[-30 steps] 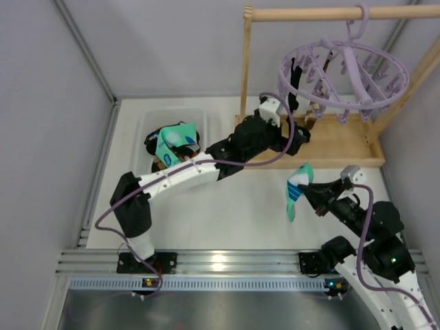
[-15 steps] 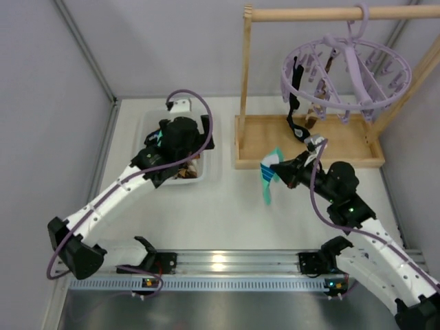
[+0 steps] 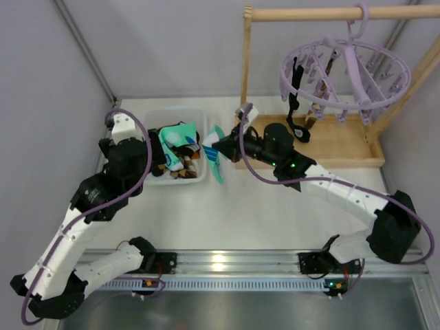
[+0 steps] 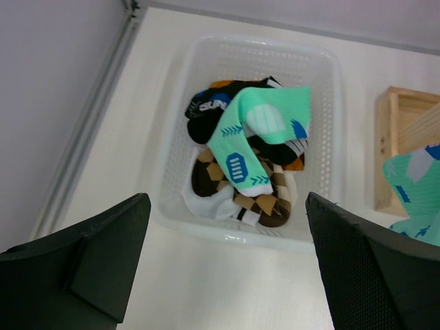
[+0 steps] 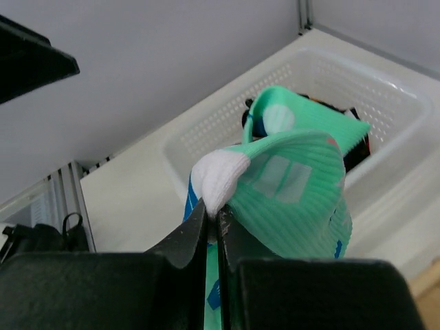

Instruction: Remove the socks clipped to the hanger

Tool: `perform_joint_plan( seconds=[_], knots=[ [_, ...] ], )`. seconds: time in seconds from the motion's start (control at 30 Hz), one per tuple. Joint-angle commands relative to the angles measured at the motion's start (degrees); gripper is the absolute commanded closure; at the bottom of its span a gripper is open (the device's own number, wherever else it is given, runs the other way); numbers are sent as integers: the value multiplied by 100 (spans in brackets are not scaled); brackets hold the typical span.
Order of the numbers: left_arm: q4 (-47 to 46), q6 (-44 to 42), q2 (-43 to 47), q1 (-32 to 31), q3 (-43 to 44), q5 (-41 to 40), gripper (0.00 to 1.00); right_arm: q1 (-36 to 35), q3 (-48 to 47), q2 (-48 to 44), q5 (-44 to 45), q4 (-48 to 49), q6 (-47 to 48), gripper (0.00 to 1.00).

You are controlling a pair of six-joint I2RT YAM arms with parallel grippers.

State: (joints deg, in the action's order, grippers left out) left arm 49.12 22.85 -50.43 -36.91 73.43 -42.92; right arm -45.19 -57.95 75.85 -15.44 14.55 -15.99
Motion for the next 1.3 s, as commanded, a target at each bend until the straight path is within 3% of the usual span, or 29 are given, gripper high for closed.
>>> perform_joint_plan(
  seconds=[0.0, 0.23, 0.47, 0.67, 0.77, 0.9, 1.03, 1.17, 1.27],
  knots=[
    [203, -246, 366, 8, -92, -909, 2, -385, -1102, 927, 24, 505, 315, 100],
    [194, 0, 886, 17, -329, -1570, 2, -763, -3245, 2924, 129, 259, 334, 100],
    [194, 79, 878, 17, -461, -1352, 2, -965, -4697, 5102, 551, -399, 333, 100],
    [177, 228, 798, 8, -750, -1140, 2, -965, -5814, 6247, 850, -1102, 430, 100],
    [168, 255, 833, 17, -821, -1122, 2, -957, -5877, 6223, 832, -1103, 447, 100],
    [168, 281, 860, 17, -830, -1070, 2, -965, -5710, 5837, 745, -989, 447, 85],
    [168, 281, 904, 8, -813, -859, 2, -1009, -5192, 5195, 578, -769, 430, 53],
    [150, 290, 983, 17, -778, -517, 2, -1009, -4849, 4387, 358, -707, 307, 38],
    [80, 246, 1027, 8, -742, -148, 2, -1001, -4393, 3746, 410, -699, 342, 33]
  ],
)
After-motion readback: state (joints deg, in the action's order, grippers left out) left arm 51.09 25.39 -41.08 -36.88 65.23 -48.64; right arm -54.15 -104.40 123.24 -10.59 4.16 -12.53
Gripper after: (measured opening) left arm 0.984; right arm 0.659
